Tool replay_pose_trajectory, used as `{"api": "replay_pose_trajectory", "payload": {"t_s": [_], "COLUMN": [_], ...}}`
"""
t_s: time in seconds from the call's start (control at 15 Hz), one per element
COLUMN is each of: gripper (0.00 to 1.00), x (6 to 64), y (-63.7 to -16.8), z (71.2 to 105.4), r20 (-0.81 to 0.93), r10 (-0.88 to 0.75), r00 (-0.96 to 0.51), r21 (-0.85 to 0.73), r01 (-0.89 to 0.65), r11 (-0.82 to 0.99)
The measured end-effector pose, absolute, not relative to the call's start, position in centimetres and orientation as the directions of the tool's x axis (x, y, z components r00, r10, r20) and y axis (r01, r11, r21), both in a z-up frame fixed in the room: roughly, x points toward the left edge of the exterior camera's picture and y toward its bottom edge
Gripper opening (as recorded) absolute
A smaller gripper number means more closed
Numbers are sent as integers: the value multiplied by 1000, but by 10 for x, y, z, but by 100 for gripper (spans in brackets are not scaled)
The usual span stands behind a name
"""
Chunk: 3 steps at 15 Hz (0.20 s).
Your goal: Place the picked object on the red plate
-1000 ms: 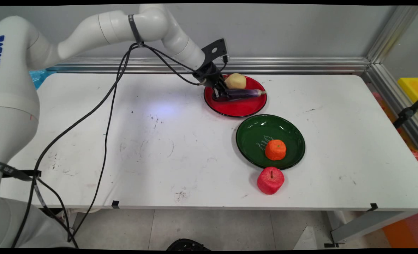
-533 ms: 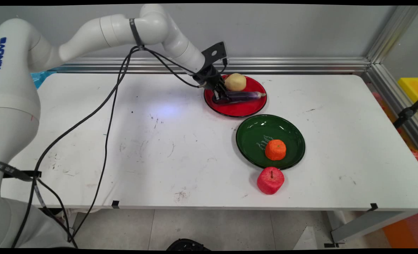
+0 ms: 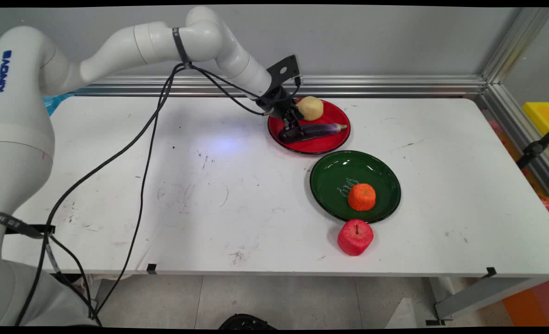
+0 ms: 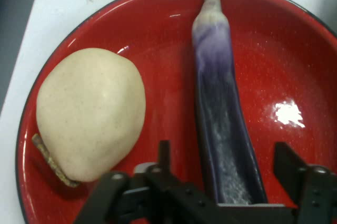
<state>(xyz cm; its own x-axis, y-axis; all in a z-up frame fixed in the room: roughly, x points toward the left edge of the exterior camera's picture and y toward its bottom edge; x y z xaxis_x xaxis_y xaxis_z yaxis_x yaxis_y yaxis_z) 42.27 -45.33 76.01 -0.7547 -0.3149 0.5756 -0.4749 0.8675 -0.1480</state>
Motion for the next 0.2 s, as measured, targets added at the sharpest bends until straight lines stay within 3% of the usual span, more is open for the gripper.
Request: {"api": "replay_pose_trajectory", "payload": {"t_s": [0.2], "gripper": [100], "x": [421], "y": [-454], "z": [761], "r20": [582], "r10": [-317], "r00": [-749], "r21": [-148], "r01": [-480], "r11": [864]}}
